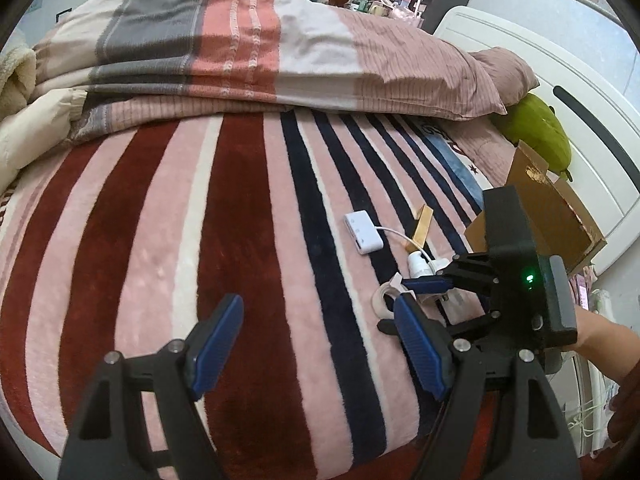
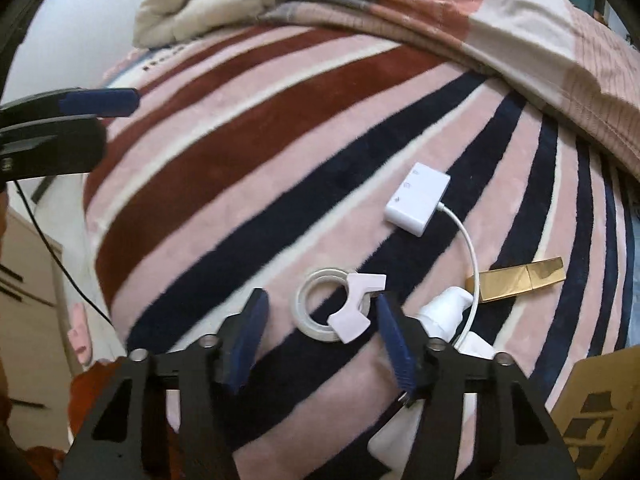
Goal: Organize rigid objects
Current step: 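Return the right gripper and grasp the tape roll with holder, then place the tape roll into the cardboard box and open the right gripper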
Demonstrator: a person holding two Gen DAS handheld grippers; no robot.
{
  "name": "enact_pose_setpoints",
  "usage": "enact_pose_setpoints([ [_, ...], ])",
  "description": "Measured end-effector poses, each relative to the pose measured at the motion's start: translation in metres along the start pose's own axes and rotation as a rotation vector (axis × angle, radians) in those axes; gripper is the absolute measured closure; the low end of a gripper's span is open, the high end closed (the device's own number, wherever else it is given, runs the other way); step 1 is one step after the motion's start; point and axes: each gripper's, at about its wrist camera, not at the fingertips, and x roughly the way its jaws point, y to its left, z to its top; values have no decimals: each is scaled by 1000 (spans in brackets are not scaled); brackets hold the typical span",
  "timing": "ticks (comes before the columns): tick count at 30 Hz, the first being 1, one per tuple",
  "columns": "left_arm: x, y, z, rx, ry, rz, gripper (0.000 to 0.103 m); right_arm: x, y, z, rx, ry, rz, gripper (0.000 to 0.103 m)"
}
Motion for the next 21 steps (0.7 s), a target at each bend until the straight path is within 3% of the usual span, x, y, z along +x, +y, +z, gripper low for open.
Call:
enact_pose_setpoints([
  [4, 1, -2, 0, -3, 5, -10, 28, 7, 2, 1, -25, 25, -21, 66],
  [8, 1, -12, 1, 7, 16, -43, 28, 1, 7, 0, -57, -3, -48, 67],
  [16, -7, -63, 33, 58, 8, -230, 30, -87, 21, -1, -77, -185, 6, 67],
  [18, -8, -83, 44, 79, 11, -291, 38, -109, 22, -1, -81, -227, 14, 67],
  [21, -6, -110, 60, 106, 21, -358, 59, -144, 17, -6, -80, -290, 5, 67],
])
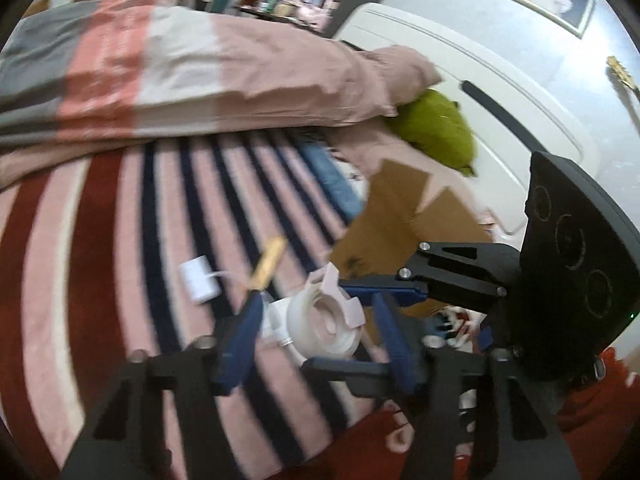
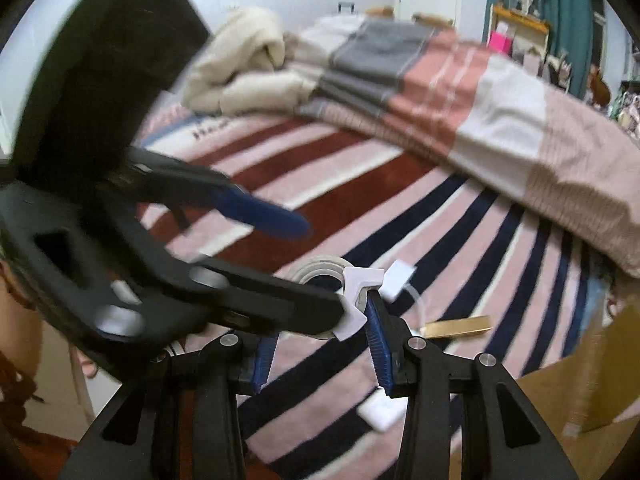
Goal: Organize rigid objects
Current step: 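Place the tape roll into the cardboard box and open the right gripper, then return the right gripper and grasp the white USB adapter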
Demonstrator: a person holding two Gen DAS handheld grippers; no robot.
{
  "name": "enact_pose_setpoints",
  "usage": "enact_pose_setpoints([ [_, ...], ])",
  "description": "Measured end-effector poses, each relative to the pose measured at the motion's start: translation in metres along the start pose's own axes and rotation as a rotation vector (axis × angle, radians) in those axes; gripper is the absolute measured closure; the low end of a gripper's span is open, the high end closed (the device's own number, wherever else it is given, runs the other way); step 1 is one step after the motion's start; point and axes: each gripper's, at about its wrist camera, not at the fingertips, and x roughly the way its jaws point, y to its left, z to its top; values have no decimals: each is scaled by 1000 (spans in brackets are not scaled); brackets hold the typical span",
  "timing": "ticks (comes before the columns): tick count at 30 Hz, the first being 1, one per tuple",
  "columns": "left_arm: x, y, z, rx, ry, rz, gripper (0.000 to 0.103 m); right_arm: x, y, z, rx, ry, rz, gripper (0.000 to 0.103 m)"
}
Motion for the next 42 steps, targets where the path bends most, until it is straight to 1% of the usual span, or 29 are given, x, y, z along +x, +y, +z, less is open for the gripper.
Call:
enact_pose_setpoints([
  [2, 7, -15, 11, 20, 6, -31, 72, -18, -8, 1, 9, -30, -19, 67],
  [4, 17, -33, 22, 57, 14, -42, 73, -34, -18, -1, 21, -51, -47, 67],
  [7, 36, -61, 40, 102, 34, -41, 73, -54, -37, -6, 50, -65, -78, 67],
  [11, 67, -96, 59, 142, 68, -70, 73, -82, -69, -19, 97, -82, -135, 67],
  [14, 96, -117, 70, 166, 116, -90, 73, -102, -95, -34, 157, -83, -171, 67],
  [18, 137, -137, 79, 180, 205, -101, 73, -113, -127, -54, 233, -49, -202, 67],
  [21, 158, -146, 81, 203, 253, -91, 73, -115, -146, -70, 290, -6, -214, 67],
  [22, 163, -149, 81, 210, 264, -82, 72, -115, -152, -74, 301, 11, -220, 67],
  [24, 167, -153, 83, 224, 269, -57, 57, -114, -158, -81, 319, 27, -230, 66],
  [25, 167, -154, 83, 228, 261, -43, 35, -113, -161, -84, 328, 41, -235, 66],
  [26, 165, -153, 84, 232, 248, -30, 21, -112, -163, -86, 337, 59, -244, 64],
  [27, 161, -153, 85, 237, 231, -22, 21, -112, -165, -88, 343, 65, -251, 60],
  [28, 157, -152, 85, 241, 224, -19, 21, -112, -166, -89, 349, 65, -259, 51],
  [29, 153, -151, 86, 242, 216, -14, 21, -113, -168, -90, 352, 59, -264, 48],
  [32, 136, -144, 86, 239, 183, 13, 21, -116, -166, -91, 351, 49, -259, 48],
  [35, 113, -134, 85, 235, 141, 56, 21, -121, -160, -88, 346, 29, -246, 47],
  [38, 83, -117, 82, 212, 94, 103, 21, -119, -149, -75, 325, 0, -222, 48],
  [42, 38, -83, 71, 168, 25, 183, 21, -114, -121, -53, 278, -39, -169, 47],
])
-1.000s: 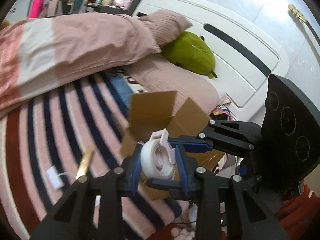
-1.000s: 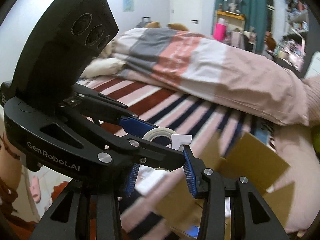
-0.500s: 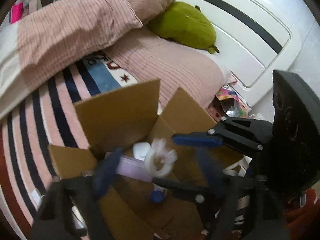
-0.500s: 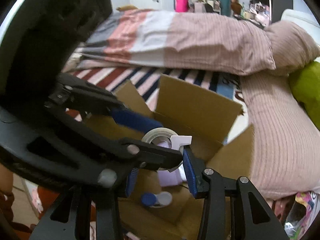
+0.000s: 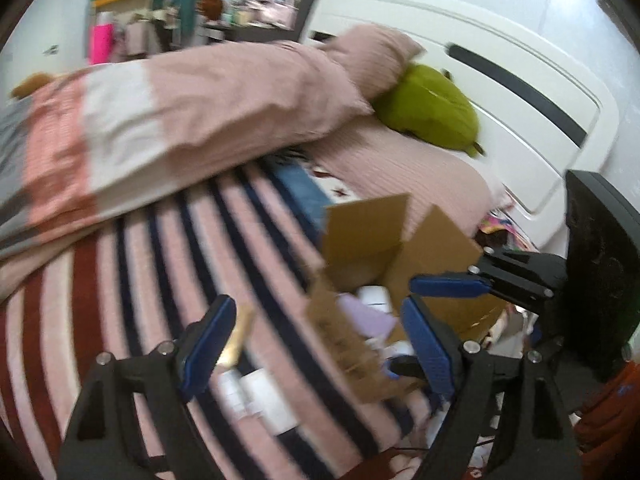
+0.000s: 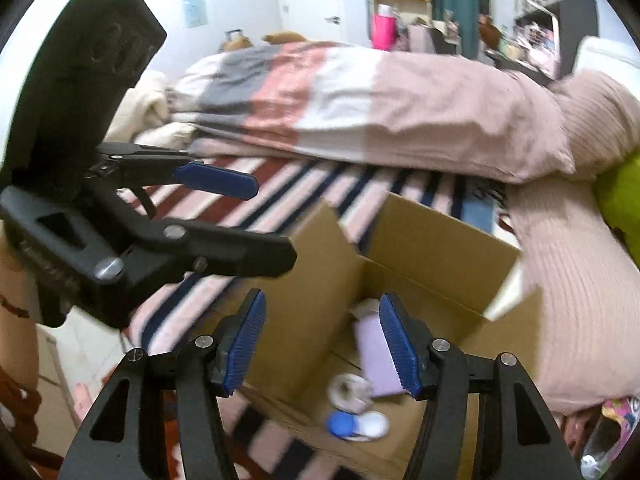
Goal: Organize rigid objects
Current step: 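Return the right gripper and grasp the white USB adapter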
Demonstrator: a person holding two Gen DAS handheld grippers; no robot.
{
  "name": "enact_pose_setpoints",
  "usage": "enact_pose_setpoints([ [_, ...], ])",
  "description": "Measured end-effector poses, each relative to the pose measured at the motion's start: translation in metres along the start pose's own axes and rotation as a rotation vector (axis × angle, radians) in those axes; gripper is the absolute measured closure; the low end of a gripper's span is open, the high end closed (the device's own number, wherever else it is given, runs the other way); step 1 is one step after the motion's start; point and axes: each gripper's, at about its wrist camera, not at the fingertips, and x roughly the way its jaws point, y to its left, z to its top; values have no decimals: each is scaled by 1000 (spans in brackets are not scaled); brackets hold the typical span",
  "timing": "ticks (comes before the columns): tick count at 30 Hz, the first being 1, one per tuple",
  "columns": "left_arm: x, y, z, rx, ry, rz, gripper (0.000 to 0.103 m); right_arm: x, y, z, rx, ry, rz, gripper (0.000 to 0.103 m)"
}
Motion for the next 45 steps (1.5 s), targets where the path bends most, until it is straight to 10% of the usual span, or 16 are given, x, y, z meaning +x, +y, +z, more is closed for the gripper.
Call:
enact_pose_setpoints([
  [12, -56, 120, -89, -192, -72, 250, 21, 80, 130, 27, -169, 76, 206, 48],
  [28, -19, 179, -150, -308, 7, 229, 21, 262, 105, 2, -153, 234, 8, 47],
  [32, -17, 177, -150, -311, 13, 220, 21, 263, 109, 1, -168, 228, 6, 62],
  [45, -40, 123, -110, -258, -62, 28, 21, 157, 144, 21, -237, 49, 130, 63],
])
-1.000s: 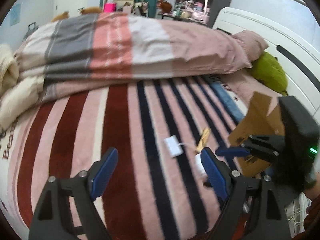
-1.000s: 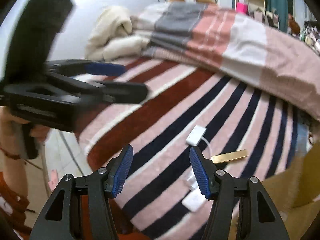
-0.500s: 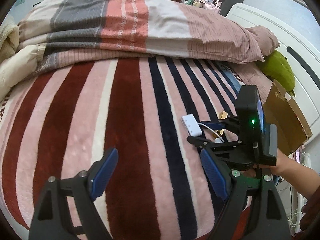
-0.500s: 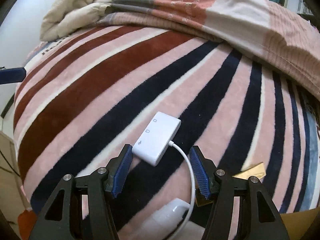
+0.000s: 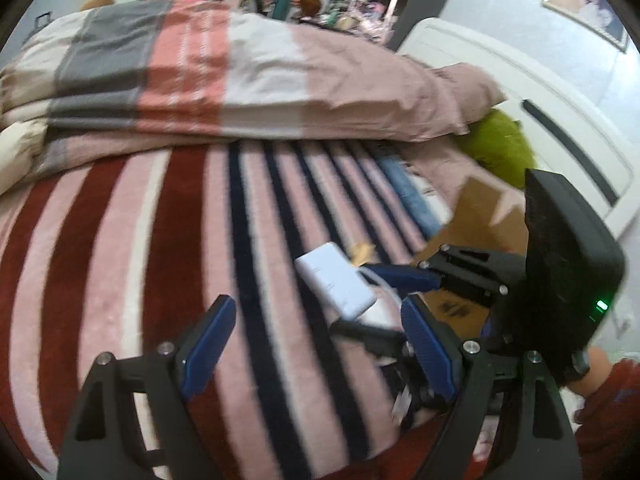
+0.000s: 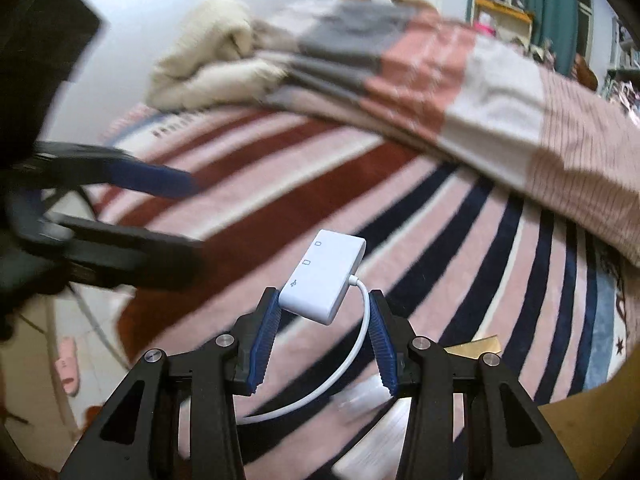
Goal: Organize rigid objects
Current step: 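Return the right gripper and grasp the white USB adapter, then carry the USB adapter into the cardboard box and release it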
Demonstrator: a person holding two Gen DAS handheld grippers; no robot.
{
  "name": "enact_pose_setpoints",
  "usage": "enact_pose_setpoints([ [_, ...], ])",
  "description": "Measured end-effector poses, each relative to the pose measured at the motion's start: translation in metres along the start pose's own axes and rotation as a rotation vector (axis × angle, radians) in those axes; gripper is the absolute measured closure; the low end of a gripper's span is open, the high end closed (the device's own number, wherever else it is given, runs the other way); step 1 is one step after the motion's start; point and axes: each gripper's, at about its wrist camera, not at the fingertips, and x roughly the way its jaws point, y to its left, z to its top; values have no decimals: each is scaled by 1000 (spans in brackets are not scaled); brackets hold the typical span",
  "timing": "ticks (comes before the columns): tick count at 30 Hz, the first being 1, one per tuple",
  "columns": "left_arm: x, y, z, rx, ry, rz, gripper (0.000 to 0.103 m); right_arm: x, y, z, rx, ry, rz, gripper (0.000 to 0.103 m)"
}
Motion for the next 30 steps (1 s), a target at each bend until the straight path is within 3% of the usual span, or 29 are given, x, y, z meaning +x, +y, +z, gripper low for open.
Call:
enact_pose_setpoints([
  [3, -2, -23, 13, 12, -15, -65, 33, -36, 4, 6, -9, -62, 25, 63],
  [5, -2, -38, 23, 18, -17, -104, 52, -58, 4, 8, -8, -98, 24, 63],
  [8, -2, -68, 39, 52, -15, -179, 68, -92, -5, 9, 11, -153, 19, 63],
  [14, 14, -129, 68, 139, 4, -191, 70, -137, -42, 3, 69, -217, -44, 63],
  [21, 64, -200, 96, 245, 78, -222, 70, -176, -98, -20, 177, -259, -131, 63],
  [30, 149, -239, 92, 284, 264, -254, 70, -180, -156, -68, 331, -166, -215, 63],
])
